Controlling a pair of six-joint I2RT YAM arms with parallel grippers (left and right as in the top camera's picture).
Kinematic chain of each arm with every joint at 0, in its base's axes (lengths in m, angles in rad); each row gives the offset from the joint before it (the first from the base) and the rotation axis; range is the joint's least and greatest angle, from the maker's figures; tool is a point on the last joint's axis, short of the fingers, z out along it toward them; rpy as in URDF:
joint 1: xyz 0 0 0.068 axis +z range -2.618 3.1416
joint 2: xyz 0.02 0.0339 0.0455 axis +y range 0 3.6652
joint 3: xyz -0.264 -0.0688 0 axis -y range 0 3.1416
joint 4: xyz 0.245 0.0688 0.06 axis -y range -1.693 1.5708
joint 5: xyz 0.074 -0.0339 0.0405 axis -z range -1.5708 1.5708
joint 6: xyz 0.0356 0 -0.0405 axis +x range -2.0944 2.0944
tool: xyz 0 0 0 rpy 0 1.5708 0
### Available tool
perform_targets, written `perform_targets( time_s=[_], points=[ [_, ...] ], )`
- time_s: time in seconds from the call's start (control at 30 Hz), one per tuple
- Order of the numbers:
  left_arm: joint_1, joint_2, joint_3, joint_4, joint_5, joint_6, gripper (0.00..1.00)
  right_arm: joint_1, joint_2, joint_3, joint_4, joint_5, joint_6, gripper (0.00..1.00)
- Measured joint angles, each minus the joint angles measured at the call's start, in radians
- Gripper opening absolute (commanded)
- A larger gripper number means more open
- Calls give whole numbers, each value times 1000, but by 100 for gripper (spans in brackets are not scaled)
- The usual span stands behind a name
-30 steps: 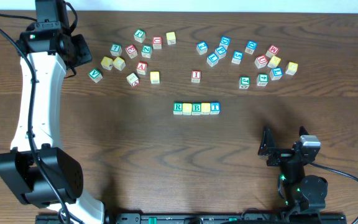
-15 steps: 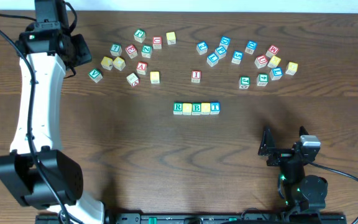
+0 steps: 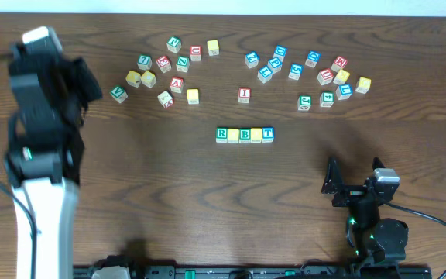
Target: Spell out ROBOT
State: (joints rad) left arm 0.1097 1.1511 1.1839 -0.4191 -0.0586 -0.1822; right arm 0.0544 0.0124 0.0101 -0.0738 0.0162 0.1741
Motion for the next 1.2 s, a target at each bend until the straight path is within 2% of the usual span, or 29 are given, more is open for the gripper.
perform_targets(
  time_s=[0.43, 0.6, 0.93, 1.2],
  points=[
    [0, -667, -702, 288, 4, 12, 48, 0, -1, 0, 0, 0, 0, 99],
    [0, -871, -906, 402, 3, 58, 49, 0, 0, 0, 0, 0, 0, 99],
    [0, -1115, -1121, 426, 3, 206, 49, 0, 0, 0, 0, 0, 0, 99],
    [0, -1141, -1170, 416, 7, 252, 49, 0, 0, 0, 1, 0, 0, 99]
  ],
)
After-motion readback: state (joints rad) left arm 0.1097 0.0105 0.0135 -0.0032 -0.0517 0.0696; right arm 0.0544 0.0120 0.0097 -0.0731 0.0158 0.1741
